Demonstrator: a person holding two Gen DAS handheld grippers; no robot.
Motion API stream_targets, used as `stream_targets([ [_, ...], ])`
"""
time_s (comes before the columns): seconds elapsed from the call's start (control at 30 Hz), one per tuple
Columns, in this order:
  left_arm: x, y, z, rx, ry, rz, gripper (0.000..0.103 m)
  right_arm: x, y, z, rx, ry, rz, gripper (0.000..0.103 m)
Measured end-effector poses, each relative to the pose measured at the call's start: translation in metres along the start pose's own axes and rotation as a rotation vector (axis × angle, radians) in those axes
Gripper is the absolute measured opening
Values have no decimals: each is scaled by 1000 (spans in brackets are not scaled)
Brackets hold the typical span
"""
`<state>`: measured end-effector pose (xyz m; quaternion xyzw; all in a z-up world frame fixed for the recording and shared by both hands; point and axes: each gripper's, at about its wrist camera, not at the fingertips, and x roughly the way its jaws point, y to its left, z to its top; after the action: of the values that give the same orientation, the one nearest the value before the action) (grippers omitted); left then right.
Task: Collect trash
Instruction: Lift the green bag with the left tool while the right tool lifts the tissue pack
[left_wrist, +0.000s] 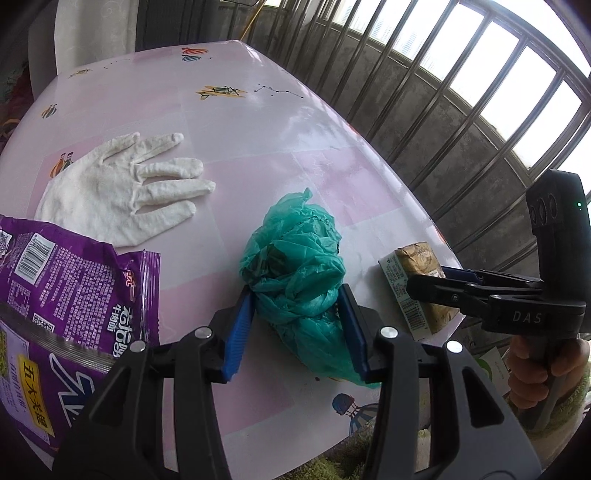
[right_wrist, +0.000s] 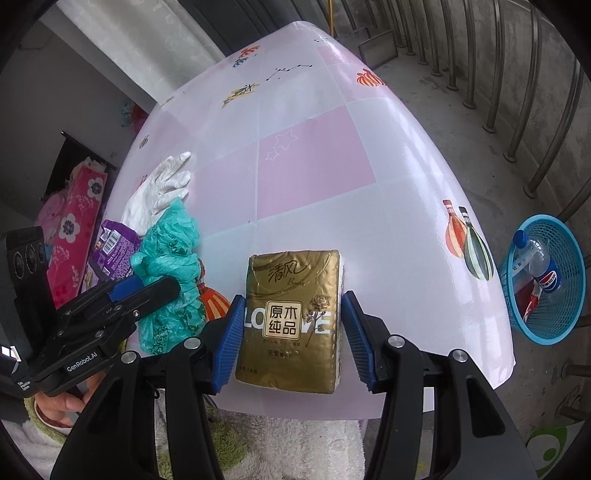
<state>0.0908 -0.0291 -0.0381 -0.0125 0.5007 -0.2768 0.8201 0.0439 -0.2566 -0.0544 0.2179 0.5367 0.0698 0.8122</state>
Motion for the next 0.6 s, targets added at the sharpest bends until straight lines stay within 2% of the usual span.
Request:
stream_targets([
  [0.13, -5, -2, -3, 8, 2, 9, 45, -4, 1, -1, 7, -5, -22, 54],
  [0.27, -10, -7, -4, 34, -6, 13, 53, -10, 2, -2, -3, -17, -34, 60],
  [0.43, -10, -11, -5, 57, -9, 28, 53, -11, 4, -6, -12, -19, -46, 64],
  [0.6, -3, -9, -3, 56, 4, 50, 55, -5, 15, -12, -63, -9, -99, 67],
])
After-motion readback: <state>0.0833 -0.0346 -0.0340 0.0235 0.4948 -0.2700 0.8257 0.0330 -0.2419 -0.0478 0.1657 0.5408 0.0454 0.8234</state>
